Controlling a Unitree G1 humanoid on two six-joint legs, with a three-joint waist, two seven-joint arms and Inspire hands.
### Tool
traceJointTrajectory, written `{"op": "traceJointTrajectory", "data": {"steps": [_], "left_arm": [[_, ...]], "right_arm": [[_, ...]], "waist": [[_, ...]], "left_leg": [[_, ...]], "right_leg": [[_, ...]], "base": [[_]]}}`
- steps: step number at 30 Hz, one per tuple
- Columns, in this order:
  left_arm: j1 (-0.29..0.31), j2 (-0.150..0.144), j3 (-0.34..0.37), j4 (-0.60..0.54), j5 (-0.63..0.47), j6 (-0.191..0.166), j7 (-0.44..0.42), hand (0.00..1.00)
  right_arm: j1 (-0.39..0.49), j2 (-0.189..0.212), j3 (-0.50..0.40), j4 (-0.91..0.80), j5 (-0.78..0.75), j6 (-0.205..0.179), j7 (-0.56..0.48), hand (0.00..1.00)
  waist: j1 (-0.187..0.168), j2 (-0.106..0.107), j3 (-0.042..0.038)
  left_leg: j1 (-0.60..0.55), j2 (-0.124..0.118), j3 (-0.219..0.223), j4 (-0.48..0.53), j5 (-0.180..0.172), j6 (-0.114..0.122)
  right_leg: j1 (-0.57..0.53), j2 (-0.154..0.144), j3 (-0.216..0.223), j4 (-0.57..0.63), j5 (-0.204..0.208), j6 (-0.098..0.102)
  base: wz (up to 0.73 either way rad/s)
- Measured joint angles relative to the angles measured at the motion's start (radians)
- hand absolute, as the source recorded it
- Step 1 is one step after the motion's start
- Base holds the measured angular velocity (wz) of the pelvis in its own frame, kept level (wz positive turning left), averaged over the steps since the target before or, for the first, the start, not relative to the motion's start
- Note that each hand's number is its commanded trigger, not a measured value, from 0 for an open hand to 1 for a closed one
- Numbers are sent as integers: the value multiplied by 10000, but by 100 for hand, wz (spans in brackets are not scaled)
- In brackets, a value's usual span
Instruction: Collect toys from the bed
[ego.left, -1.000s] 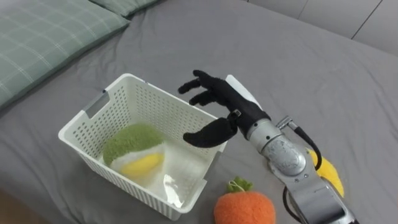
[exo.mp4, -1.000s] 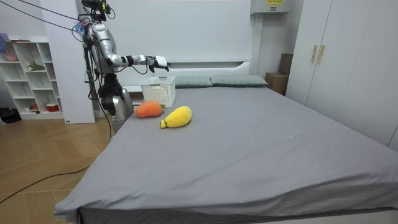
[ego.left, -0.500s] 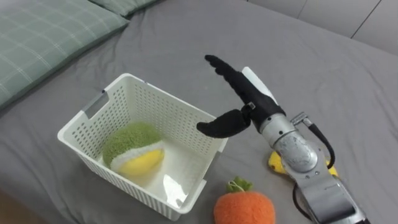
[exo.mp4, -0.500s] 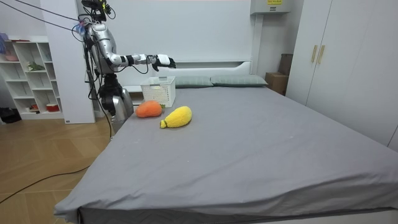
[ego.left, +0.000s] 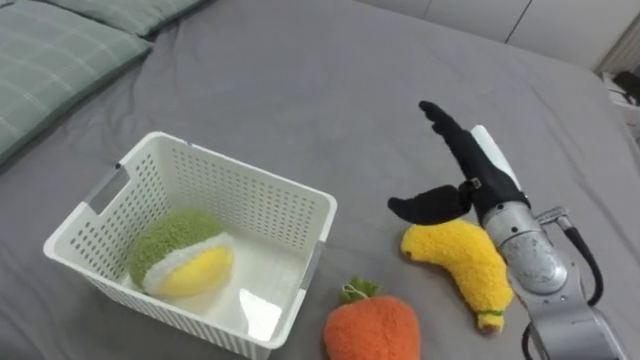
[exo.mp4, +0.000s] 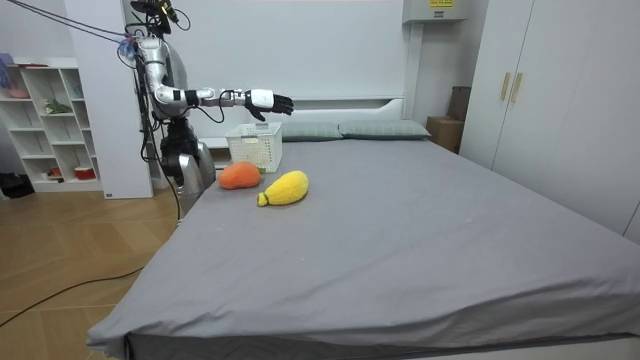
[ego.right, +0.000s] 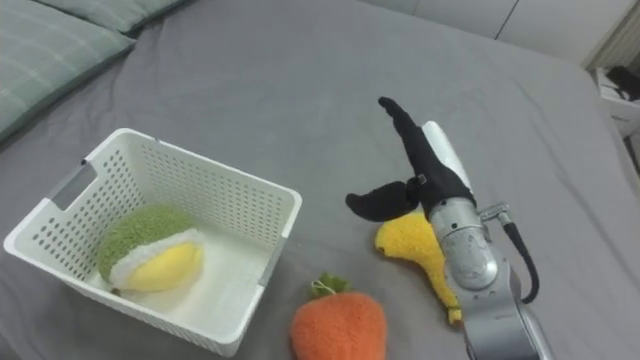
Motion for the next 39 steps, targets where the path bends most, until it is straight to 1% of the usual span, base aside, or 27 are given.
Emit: {"op": "traceJointTrajectory", "data": {"steps": [2, 5, 7, 9, 14, 16, 20, 22, 23, 26, 27, 28, 29, 30, 33, 36, 38, 39], "left_arm": [[77, -9, 12, 42, 1, -2, 6, 0], [116, -37, 10, 53, 0, 5, 40, 0], [185, -50, -57, 61, 0, 47, 88, 0], [286, -91, -67, 94, -1, 66, 159, 0], [483, -134, -77, 93, -2, 162, 406, 0], [480, -125, -102, 88, -11, 175, 438, 0], [429, -59, -187, 1, -190, 181, 445, 0], [366, 9, -529, -193, -249, 165, 484, 0], [324, 30, -582, -201, -335, 129, 493, 0], [24, 164, -882, -201, -961, 14, 495, 0], [-77, 194, -983, -199, -1112, -37, 494, 0], [-133, 205, -1060, -198, -1182, -82, 490, 0], [-148, 208, -1083, -199, -1189, -102, 490, 0], [-152, 235, -1133, -200, -1269, -171, 483, 0], [-164, 318, -1248, -217, -1393, -211, 459, 0], [-180, 328, -1264, -122, -1382, -210, 411, 0], [-203, 343, -1263, -28, -1386, -206, 412, 0], [-231, 348, -1265, 25, -1387, -202, 415, 0]], "right_arm": [[53, -57, -161, 237, -48, 0, -27, 0], [63, -65, -385, 958, 317, -18, -160, 0], [198, -66, -434, 1420, 335, 37, -221, 0], [300, -65, -465, 1607, 294, 37, -218, 0], [425, -101, -898, 1917, 187, 49, -388, 0], [422, -113, -1134, 2148, 209, 50, -576, 0], [251, -114, -1170, 2756, 203, 35, -879, 0], [182, -120, -1149, 2980, 185, 12, -1035, 0], [115, -120, -1131, 3135, 194, -17, -1077, 0], [-273, -169, -1099, 3943, 193, -38, -1222, 0], [-457, -192, -1061, 4243, 199, -77, -1235, 0], [-628, -198, -1055, 4549, 199, -117, -1242, 0], [-703, -200, -1056, 4686, 184, -129, -1251, 0], [-892, -201, -1056, 5099, 172, -205, -1270, 0], [-1255, -219, -1043, 5843, 159, -220, -1397, 0], [-1587, -246, -1037, 6258, 159, -224, -1575, 0], [-1818, -300, -1037, 6547, 161, -261, -1761, 0], [-1981, -390, -1037, 6803, 163, -348, -1885, 0]], "waist": [[-89, -13, -9], [-257, -15, -11], [-348, -14, -12], [-509, 9, -18], [-692, 26, -30], [-696, 33, -51], [-752, 1, -109], [-733, 23, -89], [-733, 25, -93], [-743, 51, -64], [-734, 81, -25], [-730, 115, -2], [-725, 122, 3], [-727, 176, 40], [-679, 189, 39], [-674, 205, 36], [-688, 250, 66], [-682, 273, 72]], "left_leg": [[31, 1, 45, -2, 0, 0], [77, 13, 105, -18, -1, 2], [90, 21, 124, -29, -1, 2], [92, 21, 126, -27, -1, 2], [80, 38, 159, -24, -2, 3], [58, 50, 234, -15, -2, 3], [-217, 85, 292, 95, -2, 2], [-514, 111, 291, 230, -1, 2], [-597, 115, 292, 253, -1, 2], [-1150, 138, 218, 471, 7, 7], [-1297, 140, 208, 518, 20, 19], [-1401, 136, 210, 520, 36, 36], [-1438, 133, 211, 520, 45, 41], [-1531, 130, 212, 521, 58, 53], [-1926, 123, 211, 518, 125, 59], [-2294, 102, 155, 519, 231, 45], [-2386, 92, 29, 515, 244, 33], [-2450, 89, -52, 509, 248, 26]], "right_leg": [[1, 4, 50, 2, 5, 4], [14, 10, 99, 11, 14, 4], [12, 14, 116, 31, 14, 4], [11, 13, 117, 40, 15, 3], [-58, 9, 134, 136, 15, 3], [-102, 9, 168, 148, 19, -4], [-360, 19, 181, 189, 70, -50], [-595, 41, 209, 197, 132, -67], [-676, 43, 213, 204, 144, -73], [-1094, 54, 145, 228, 224, -98], [-1210, 51, 127, 231, 252, -99], [-1327, 39, 98, 265, 261, -94], [-1386, 24, 52, 301, 262, -93], [-1480, 0, -14, 319, 264, -90], [-1937, -18, -38, 343, 274, -104], [-2285, -35, -134, 327, 289, -119], [-2324, -47, -313, 301, 290, -123], [-2347, -49, -413, 294, 290, -122]], "base": [[-9], [-5], [0], [0], [-1], [-7], [-5], [0], [0], [6], [3], [0], [0], [0], [1], [10], [18], [19]]}}
